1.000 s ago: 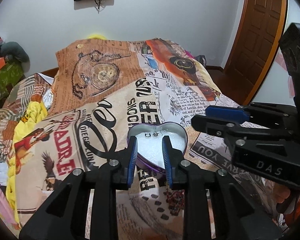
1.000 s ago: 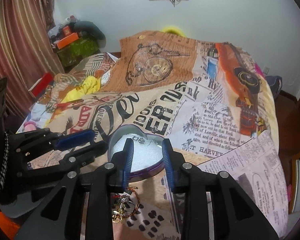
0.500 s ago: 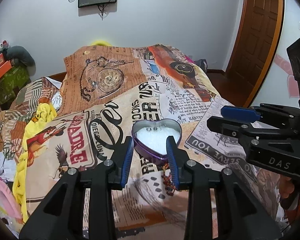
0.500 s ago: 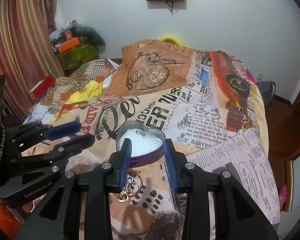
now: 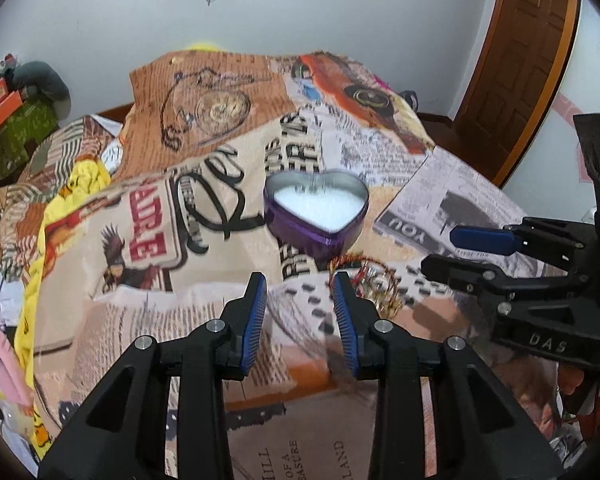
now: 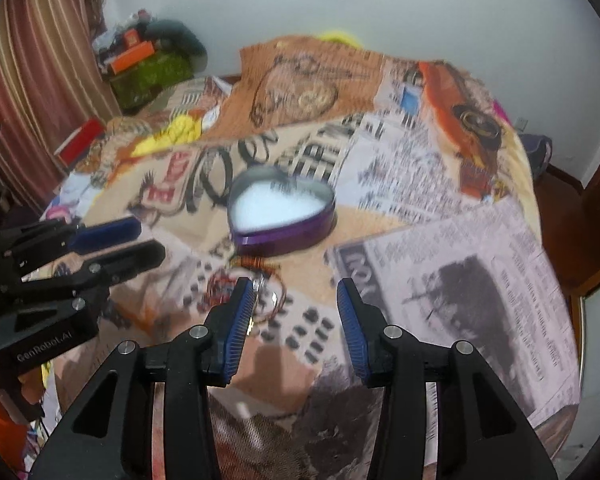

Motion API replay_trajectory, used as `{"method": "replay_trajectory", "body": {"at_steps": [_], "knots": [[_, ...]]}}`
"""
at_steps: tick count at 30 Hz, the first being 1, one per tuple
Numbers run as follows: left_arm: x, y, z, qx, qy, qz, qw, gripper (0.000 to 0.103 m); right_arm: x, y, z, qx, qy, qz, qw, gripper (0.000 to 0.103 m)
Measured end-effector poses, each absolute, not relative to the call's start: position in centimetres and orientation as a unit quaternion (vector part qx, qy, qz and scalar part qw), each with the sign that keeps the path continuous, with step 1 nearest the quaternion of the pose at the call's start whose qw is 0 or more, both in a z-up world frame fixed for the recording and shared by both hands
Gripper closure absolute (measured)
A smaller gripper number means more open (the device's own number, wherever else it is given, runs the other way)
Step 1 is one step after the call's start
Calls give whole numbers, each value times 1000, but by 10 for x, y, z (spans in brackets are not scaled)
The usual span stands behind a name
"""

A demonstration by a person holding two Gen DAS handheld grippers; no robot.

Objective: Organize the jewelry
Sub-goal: 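Move both tools back from the tin to the jewelry pile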

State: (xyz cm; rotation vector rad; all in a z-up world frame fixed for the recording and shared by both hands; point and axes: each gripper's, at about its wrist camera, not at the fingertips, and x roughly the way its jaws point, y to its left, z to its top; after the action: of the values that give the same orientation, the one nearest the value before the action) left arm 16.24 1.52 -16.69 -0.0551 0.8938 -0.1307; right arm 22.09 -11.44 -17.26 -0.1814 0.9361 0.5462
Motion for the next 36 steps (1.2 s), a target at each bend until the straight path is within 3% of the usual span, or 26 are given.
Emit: {"method": "replay_trajectory", "body": {"at_steps": [23,26,36], "knots": [[145,16,-196,-45,462,-71,883,69,216,-84,-204,-130,491,304,806,63],[144,16,-195,-43,462,-70,883,69,215,-86,-204,-125,489,310,805,81],[149,9,-191,-41,463,-80,882,69,213,-108,-195,-91,479,307,817,81]]}}
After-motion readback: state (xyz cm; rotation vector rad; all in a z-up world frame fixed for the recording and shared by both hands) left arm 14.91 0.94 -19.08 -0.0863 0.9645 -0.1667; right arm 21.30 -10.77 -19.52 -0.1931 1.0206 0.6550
